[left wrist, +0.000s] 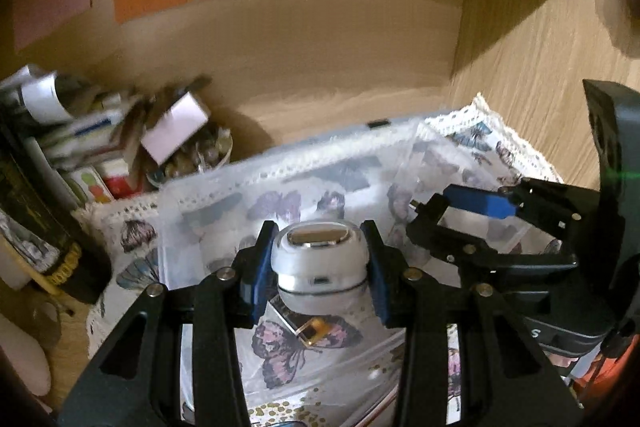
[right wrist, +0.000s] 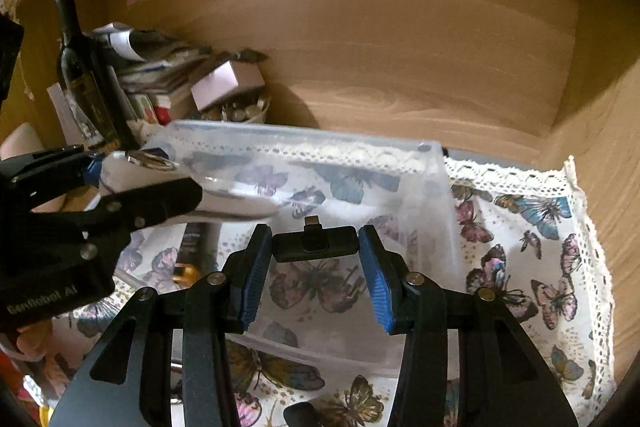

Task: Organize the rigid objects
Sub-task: 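Lower both held items into the clear box and open both tools, then grasp the black round item with the left tool while the right tool grasps a black stick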

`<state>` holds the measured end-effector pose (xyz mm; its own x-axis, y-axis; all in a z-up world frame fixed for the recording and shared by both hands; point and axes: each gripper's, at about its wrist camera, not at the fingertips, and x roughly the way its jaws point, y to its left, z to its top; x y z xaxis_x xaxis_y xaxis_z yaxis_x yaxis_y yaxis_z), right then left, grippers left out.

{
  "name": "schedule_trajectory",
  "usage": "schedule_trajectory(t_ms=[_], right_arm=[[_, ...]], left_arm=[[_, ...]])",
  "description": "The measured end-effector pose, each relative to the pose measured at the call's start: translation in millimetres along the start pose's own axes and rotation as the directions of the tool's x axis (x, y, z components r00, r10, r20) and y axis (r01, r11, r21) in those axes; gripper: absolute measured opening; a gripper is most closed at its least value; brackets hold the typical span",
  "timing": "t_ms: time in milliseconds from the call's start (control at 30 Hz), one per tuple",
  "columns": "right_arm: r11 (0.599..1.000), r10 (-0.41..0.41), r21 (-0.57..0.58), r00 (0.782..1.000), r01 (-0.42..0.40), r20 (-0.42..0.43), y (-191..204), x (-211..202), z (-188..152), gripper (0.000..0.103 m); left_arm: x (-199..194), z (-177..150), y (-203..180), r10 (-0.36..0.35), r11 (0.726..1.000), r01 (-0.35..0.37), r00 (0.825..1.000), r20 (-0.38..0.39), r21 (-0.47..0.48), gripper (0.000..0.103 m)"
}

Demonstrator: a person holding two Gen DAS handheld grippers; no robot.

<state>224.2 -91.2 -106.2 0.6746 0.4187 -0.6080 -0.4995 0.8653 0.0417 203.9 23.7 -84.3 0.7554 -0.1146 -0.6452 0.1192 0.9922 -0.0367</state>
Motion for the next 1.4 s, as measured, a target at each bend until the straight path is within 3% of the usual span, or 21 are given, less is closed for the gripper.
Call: schedule_trajectory(t_ms=[200, 300, 433, 733, 1033, 1233, 1400], right_arm=[[1.000, -0.008, -0.010, 0.999, 0.008, -0.035, 2, 8, -2, 0.042], [1.000, -0.005, -0.005, 0.999, 0.005, -0.040, 2, 7, 0, 0.048], [1.000, -0.005, 0.001, 1.000, 0.005, -0.011, 2, -5, 2, 0.057], [1.000, -0.028, -0.008, 0.993, 0.030, 0.113, 3, -63, -3, 0.073], [0.998, -0.063, 0.001, 0.991, 0.063, 0.122, 0, -92, -32, 0.074], [0.995, -0.096, 0.028, 0.995, 0.094, 0.042, -11, -89, -67, 0.074], [0.994, -0.093, 0.046, 0.994, 0.095, -0.056, -18, -77, -98, 0.074]], left_arm=[[14, -7, 7, 0.000, 1.000, -0.002, 0.997, -0.073, -0.030, 0.041], [6, -8, 7, 0.017, 0.999, -0.019, 0.998, -0.057, -0.033, 0.043], [-15, -5, 10, 0.023, 0.999, -0.023, 1.000, -0.003, -0.049, 0.061], [-79, -18, 20, 0.134, 0.989, -0.125, 0.984, 0.121, -0.080, 0.094], [-86, -72, 25, 0.144, 0.985, -0.144, 0.990, -0.003, -0.092, 0.096], [-78, -115, 6, 0.159, 0.985, -0.163, 0.985, -0.067, -0.060, 0.096], [-72, -140, -5, 0.091, 0.991, -0.100, 0.991, -0.097, -0.086, 0.096]])
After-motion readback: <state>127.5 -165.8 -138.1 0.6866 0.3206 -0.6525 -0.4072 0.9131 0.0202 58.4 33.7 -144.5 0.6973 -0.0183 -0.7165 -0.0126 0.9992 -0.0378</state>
